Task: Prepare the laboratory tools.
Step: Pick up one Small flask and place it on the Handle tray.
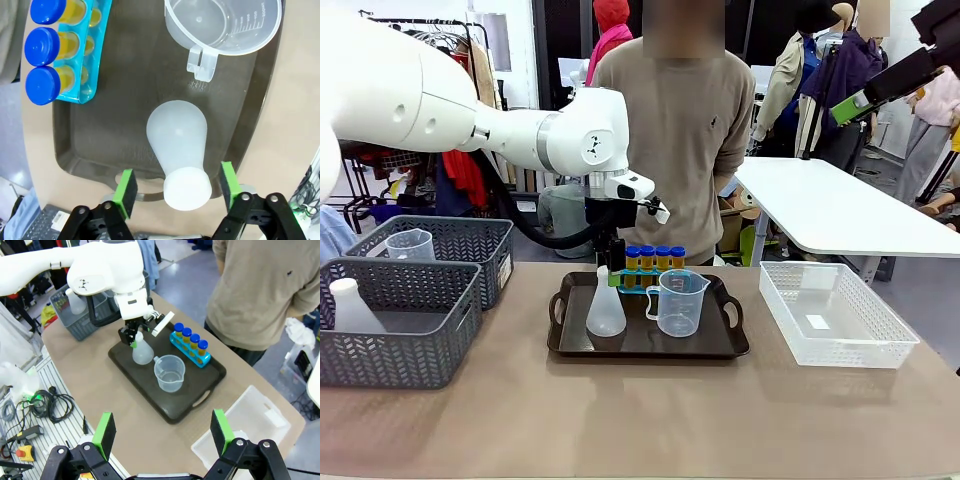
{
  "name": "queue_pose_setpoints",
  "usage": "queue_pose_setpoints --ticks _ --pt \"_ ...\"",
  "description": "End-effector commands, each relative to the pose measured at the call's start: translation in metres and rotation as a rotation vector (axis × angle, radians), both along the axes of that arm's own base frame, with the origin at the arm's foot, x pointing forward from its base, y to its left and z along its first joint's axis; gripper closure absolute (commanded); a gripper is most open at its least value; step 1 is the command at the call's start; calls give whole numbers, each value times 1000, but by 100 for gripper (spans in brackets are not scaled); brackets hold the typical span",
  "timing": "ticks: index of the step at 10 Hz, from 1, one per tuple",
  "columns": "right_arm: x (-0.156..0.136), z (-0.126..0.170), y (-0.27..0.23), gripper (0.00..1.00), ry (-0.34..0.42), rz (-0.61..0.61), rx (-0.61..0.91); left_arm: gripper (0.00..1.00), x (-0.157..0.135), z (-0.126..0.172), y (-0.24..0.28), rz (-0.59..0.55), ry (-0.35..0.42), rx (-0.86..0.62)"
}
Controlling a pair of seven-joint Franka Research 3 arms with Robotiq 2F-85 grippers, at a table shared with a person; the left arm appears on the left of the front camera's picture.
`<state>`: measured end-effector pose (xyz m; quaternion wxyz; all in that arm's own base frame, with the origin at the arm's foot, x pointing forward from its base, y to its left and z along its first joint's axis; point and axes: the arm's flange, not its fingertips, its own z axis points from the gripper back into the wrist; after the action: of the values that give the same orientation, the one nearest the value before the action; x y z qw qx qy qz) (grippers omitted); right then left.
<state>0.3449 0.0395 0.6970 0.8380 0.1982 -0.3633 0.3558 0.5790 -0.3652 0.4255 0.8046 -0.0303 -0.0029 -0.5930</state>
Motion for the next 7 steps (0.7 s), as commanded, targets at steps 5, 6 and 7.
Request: queue_pose_setpoints --ticks 5,6,7 --pt "0 0 0 0 -1 6 6 0 -13 33 11 58 10 -17" --pt "0 0 0 0 -1 6 6 0 -16 42 14 67 14 -32" --pt "0 0 0 0 -1 6 6 0 -19 51 18 74 10 -42"
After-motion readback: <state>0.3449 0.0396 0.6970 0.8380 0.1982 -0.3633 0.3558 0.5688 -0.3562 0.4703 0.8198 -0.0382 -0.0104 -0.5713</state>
